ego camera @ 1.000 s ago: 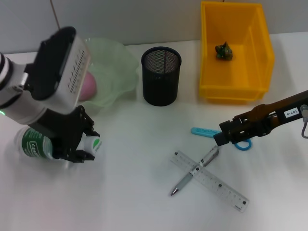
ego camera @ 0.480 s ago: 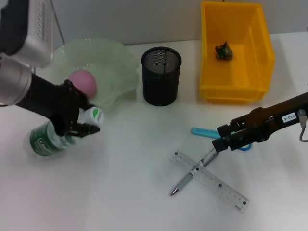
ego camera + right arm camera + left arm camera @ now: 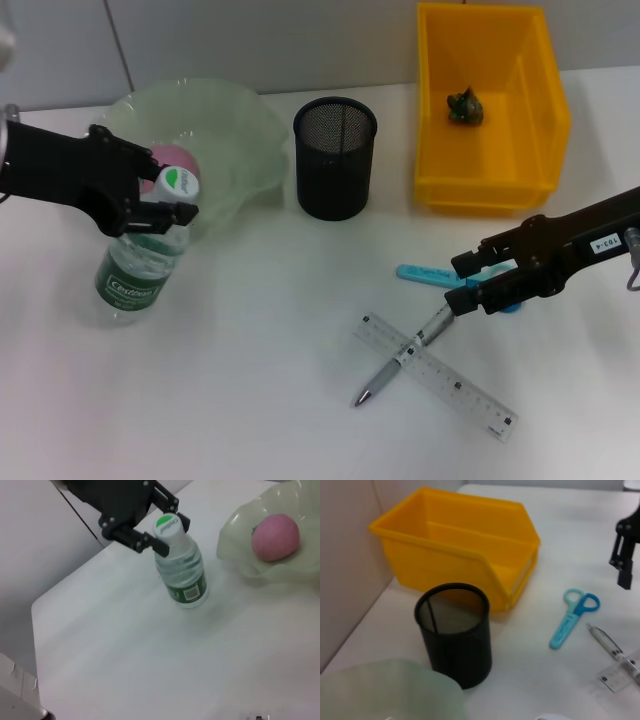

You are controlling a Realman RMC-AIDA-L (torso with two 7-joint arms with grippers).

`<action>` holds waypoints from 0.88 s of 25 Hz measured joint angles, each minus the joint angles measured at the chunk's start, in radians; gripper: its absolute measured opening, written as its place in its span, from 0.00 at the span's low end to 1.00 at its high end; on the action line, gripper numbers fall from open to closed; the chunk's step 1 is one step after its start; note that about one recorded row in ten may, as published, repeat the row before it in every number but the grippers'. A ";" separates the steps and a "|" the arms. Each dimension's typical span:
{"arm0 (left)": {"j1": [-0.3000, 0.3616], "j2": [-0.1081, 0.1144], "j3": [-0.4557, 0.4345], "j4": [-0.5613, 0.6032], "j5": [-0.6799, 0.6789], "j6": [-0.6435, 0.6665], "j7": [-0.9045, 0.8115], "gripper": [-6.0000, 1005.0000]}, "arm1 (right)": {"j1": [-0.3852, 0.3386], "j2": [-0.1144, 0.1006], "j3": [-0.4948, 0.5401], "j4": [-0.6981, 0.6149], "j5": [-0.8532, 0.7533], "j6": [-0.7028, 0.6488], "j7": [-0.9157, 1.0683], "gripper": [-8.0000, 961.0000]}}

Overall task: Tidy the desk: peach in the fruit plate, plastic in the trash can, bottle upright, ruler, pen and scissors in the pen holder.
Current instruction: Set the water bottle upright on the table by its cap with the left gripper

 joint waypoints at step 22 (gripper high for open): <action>0.144 0.031 -0.100 -0.009 -0.190 0.008 -0.001 0.45 | -0.003 -0.001 0.005 -0.009 0.000 -0.025 -0.035 0.77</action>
